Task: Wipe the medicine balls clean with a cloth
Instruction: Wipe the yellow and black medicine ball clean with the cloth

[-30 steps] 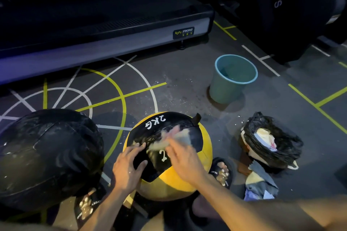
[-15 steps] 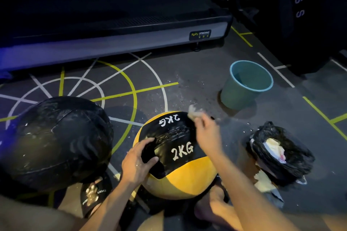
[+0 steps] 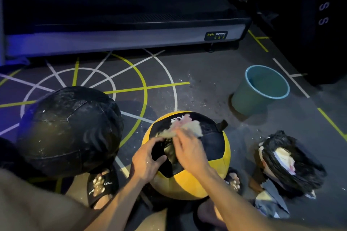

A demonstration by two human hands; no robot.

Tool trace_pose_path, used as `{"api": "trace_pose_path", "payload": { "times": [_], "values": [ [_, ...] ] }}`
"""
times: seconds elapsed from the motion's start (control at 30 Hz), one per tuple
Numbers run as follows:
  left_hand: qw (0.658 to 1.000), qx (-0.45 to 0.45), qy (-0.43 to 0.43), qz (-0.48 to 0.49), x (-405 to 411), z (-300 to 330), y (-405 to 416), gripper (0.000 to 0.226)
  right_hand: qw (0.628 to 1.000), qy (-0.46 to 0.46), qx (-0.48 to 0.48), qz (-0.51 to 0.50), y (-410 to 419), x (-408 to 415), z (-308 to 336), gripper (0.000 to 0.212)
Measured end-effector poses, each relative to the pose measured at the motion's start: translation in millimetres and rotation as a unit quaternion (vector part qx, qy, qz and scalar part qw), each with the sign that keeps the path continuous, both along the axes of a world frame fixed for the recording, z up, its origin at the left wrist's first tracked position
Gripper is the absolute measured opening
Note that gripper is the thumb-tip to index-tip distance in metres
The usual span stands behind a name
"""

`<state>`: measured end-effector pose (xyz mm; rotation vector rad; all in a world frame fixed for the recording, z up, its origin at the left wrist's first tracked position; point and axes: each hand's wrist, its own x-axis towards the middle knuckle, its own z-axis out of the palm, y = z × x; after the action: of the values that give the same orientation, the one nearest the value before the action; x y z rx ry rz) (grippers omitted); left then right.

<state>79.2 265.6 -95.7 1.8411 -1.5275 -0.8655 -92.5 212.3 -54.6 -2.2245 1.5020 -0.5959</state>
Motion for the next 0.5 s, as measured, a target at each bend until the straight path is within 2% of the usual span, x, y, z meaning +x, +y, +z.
{"api": "trace_pose_path", "payload": {
  "times": [0.07, 0.1, 0.23, 0.27, 0.37, 0.43, 0.5],
  "values": [
    [1.000, 0.011, 0.009, 0.011, 4.3, -2.8, 1.0, 0.056, 0.997, 0.010, 0.008, 0.076, 0.5, -6.7, 0.3, 0.027],
    [1.000, 0.015, 0.017, 0.005, 5.3, -1.8, 1.3, 0.056, 0.997, 0.006, 0.013, 0.071, -7.3, -15.7, 3.5, 0.026],
    [0.999, 0.018, 0.023, -0.031, 5.3, 4.0, -1.2, 0.056, 0.989, -0.015, 0.030, -0.141, -25.2, -52.7, 11.4, 0.032],
    [0.999, 0.020, 0.022, -0.033, 6.3, 4.9, -2.1, 0.055, 0.987, -0.019, 0.036, -0.158, -17.7, -52.3, 11.1, 0.032],
    [0.998, 0.029, 0.041, -0.030, 10.3, 7.9, 0.4, 0.049, 0.992, -0.035, 0.081, -0.092, 21.5, -37.7, 15.9, 0.028],
    [0.995, 0.042, 0.072, -0.054, 12.4, 10.2, 1.8, 0.057, 0.989, -0.035, 0.134, -0.042, 40.7, -33.7, 18.7, 0.025],
    [0.991, 0.048, 0.101, -0.079, 14.0, 13.8, 2.3, 0.063, 0.976, -0.119, 0.170, -0.063, 48.6, -34.5, 20.6, 0.022]
  ]
}}
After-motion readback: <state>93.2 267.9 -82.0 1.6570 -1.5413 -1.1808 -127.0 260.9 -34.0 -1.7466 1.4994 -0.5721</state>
